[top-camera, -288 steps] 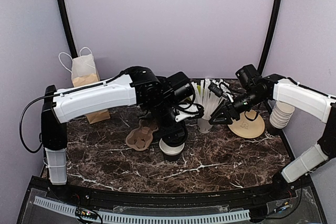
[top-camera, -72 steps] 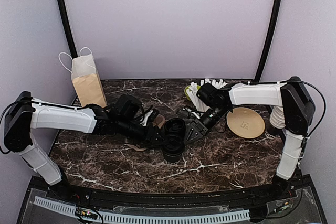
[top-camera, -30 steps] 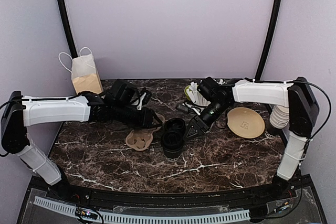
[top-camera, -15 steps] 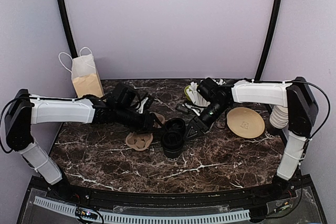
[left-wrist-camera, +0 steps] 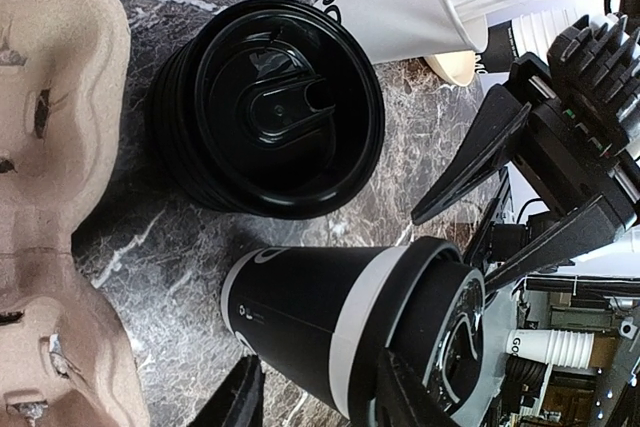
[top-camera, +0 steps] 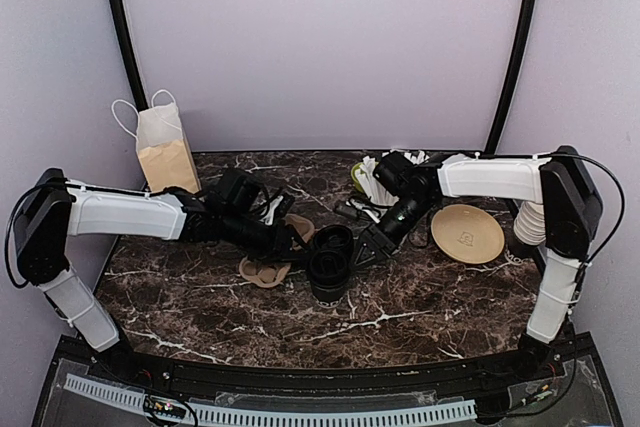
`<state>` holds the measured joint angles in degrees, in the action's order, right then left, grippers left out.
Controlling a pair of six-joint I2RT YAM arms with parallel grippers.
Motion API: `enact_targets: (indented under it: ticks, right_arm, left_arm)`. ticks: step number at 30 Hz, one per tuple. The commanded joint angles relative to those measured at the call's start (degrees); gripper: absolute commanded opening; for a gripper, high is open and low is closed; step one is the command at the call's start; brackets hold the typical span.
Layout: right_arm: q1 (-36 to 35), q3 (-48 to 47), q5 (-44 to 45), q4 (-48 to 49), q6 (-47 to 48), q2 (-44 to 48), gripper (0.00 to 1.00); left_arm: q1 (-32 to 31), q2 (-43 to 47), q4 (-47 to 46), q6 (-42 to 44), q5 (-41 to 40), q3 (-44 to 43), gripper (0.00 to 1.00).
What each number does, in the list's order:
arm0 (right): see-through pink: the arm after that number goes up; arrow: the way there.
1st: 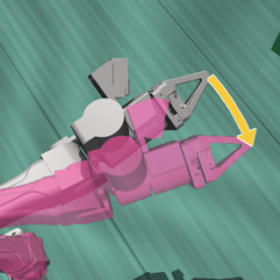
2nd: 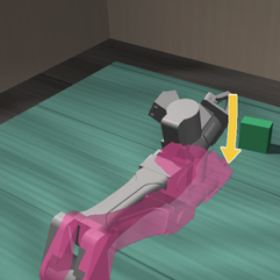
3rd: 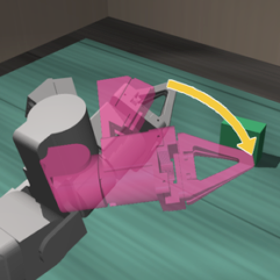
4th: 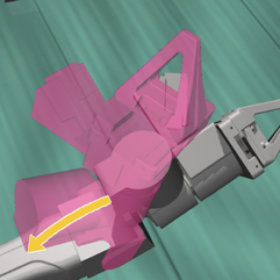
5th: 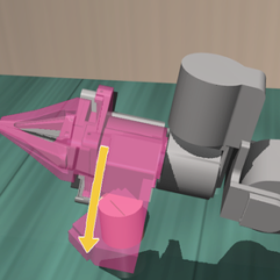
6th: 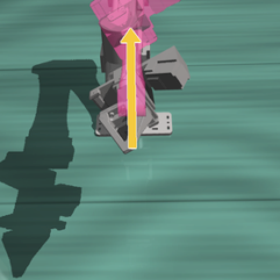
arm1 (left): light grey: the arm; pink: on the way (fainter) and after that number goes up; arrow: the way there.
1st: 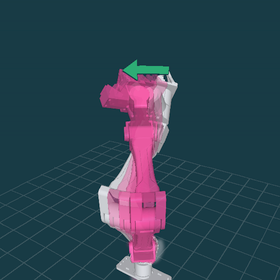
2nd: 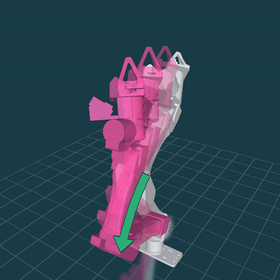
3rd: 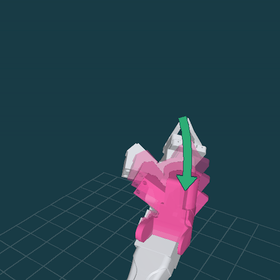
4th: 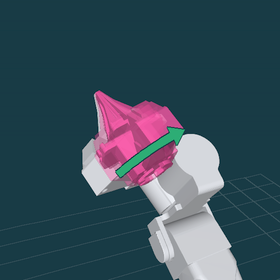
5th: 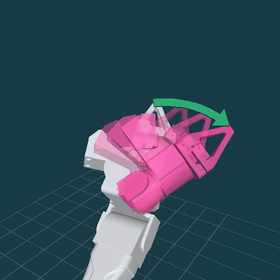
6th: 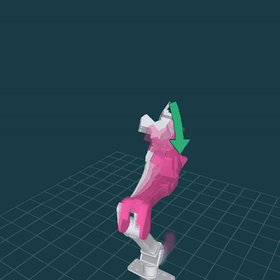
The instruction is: Pack the takeout coffee
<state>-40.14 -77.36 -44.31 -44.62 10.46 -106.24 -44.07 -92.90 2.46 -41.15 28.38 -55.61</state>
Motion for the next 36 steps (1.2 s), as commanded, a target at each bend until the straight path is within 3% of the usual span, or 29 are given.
enact_targets:
  ticks: [1, 12, 22, 27, 32, 36]
  right_arm:
    - [-0.51, -1.46, 0.88, 1.55, -0.61, -1.79, 0.48]
    - [-1.71, -1.69, 7.48, 2.65, -3.65, -6.07, 0.44]
    - [-2.40, -1.27, 14.20, 2.97, -4.48, -6.59, 0.43]
    - [-2.49, -1.68, 11.88, 2.13, -2.39, -4.98, 0.41]
    - [-2.49, -1.74, -0.22, 0.36, 0.73, -3.36, 0.43]
    - [-2.49, -1.99, -0.82, -0.51, 1.60, -2.16, 0.47]
  left_arm:
    - [0.02, -1.30, 2.11, 0.53, -0.27, 2.37, 0.41]
    - [-0.78, -5.52, 13.09, 4.17, -8.62, 4.02, 0.36]
    - [-2.42, -4.83, 13.20, 4.37, -9.49, 4.46, 0.33]
    - [-2.46, -0.91, 12.89, 5.77, -11.04, 1.99, 0.36]
    - [-2.50, 2.62, 9.96, 7.31, -11.56, 0.15, 0.41]
    - [-2.51, 3.52, 7.35, 7.89, -11.88, -1.87, 0.45]
